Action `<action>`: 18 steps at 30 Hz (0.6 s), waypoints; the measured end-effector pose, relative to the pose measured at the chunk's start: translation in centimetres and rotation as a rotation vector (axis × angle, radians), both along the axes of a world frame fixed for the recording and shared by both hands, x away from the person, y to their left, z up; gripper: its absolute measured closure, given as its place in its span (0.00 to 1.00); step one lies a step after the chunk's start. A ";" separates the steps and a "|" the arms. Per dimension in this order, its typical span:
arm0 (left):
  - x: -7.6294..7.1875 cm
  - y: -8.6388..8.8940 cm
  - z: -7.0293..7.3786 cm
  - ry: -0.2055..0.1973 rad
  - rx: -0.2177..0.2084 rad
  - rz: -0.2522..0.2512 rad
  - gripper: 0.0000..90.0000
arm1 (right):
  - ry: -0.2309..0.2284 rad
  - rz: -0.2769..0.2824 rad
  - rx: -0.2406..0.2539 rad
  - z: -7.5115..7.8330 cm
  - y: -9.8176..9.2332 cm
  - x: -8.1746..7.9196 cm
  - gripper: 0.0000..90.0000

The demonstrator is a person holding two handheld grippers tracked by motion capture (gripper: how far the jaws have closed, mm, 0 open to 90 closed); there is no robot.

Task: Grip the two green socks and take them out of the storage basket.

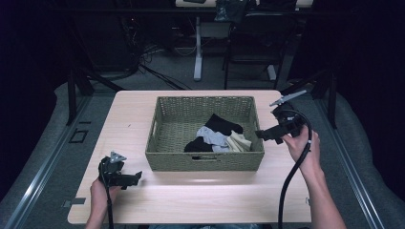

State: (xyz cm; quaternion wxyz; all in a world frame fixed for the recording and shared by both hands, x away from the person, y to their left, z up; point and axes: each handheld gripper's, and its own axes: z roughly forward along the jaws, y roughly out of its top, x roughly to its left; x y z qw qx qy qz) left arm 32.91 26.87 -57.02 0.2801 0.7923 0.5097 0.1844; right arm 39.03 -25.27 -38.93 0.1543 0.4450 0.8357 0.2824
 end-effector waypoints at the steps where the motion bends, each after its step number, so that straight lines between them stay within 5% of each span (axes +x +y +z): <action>1: 0.0 0.0 0.0 0.000 -0.001 0.001 0.00 | 0.011 0.011 -0.013 0.1 0.3 0.4 0.00; 18: 0.0 -0.1 0.1 -0.006 0.007 -0.009 0.00 | 0.120 0.087 -0.076 -1.8 5.1 5.8 0.03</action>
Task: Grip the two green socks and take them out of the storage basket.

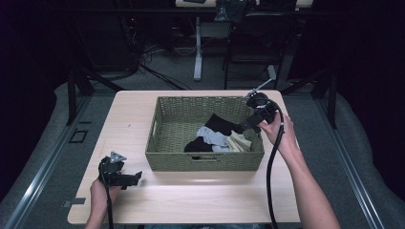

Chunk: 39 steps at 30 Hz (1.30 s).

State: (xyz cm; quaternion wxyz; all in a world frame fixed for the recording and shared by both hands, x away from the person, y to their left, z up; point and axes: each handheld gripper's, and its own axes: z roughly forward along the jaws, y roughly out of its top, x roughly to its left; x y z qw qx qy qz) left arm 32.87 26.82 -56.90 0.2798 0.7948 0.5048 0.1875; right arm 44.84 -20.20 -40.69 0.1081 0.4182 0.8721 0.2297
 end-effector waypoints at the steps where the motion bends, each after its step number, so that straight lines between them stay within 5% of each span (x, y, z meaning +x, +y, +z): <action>1: 0.0 0.0 0.0 0.000 -0.001 0.000 0.00 | 0.006 0.006 -0.006 -0.2 0.2 0.3 0.03; 6: 0.1 -0.1 -0.2 -0.001 -0.002 0.005 0.00 | 0.033 0.018 -0.039 -1.3 1.2 1.2 0.09; 16: -0.2 0.2 -0.1 0.006 -0.005 0.011 0.00 | 0.100 0.017 -0.134 -3.7 2.9 2.5 0.36; 25: -0.1 0.1 -0.1 0.006 -0.002 0.008 0.00 | 0.174 0.034 -0.193 -6.2 3.9 3.0 0.44; 39: -0.2 0.1 -0.1 0.005 0.003 0.006 0.00 | 0.212 -0.002 -0.243 -8.0 3.9 3.5 0.58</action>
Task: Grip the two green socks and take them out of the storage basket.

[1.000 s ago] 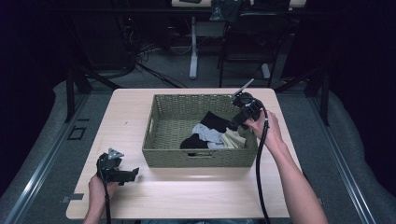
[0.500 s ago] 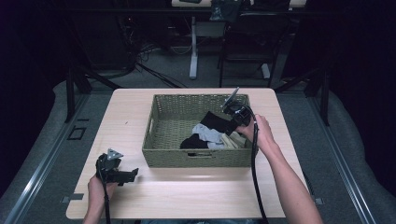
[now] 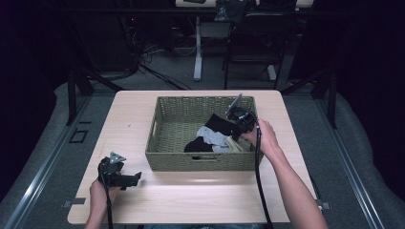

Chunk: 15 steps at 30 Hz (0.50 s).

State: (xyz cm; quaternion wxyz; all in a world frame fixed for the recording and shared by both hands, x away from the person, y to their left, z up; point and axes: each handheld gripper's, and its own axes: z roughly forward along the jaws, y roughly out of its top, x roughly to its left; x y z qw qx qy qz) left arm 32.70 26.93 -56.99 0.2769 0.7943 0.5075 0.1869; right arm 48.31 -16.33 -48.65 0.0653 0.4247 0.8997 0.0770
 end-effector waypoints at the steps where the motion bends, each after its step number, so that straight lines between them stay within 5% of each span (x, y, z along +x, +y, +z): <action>1: 0.0 0.0 0.0 0.001 0.001 0.000 0.00 | 0.013 -0.005 -0.005 -0.1 0.0 0.0 0.59; 10: 0.0 0.0 0.0 0.003 0.001 0.002 0.00 | 0.028 -0.012 -0.045 -0.2 -0.2 0.2 0.90; 15: 0.0 0.0 0.0 0.002 -0.003 0.004 0.00 | -0.005 -0.042 -0.002 0.1 -0.3 -0.1 0.96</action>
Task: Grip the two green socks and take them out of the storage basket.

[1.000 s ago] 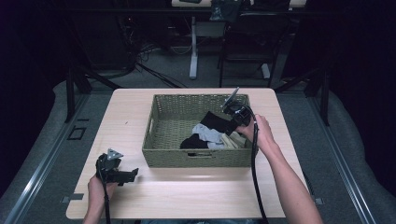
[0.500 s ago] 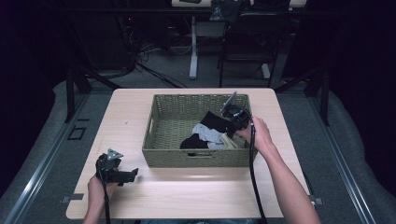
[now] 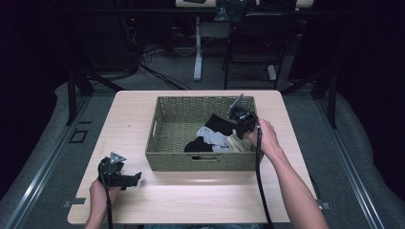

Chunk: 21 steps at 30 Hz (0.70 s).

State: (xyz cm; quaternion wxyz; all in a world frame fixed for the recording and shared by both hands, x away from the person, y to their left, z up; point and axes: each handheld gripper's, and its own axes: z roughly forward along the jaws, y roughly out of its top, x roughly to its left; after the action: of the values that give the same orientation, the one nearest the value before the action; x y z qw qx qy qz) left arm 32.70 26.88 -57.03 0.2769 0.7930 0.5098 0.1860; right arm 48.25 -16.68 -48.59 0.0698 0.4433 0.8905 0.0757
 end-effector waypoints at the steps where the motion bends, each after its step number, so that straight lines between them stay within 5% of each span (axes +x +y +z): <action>1: 0.0 0.0 0.0 0.000 0.000 0.000 0.00 | 0.011 0.007 -0.005 0.2 -0.1 0.1 0.96; 21: 0.0 -0.1 -0.1 -0.001 0.001 0.000 0.00 | -0.068 -0.006 0.052 5.8 -0.6 -0.2 0.97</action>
State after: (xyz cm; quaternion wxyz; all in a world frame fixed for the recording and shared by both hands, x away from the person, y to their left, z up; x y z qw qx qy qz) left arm 32.73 26.82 -57.09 0.2768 0.7930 0.5096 0.1867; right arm 48.01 -17.29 -42.83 0.0886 0.4446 0.8841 0.1137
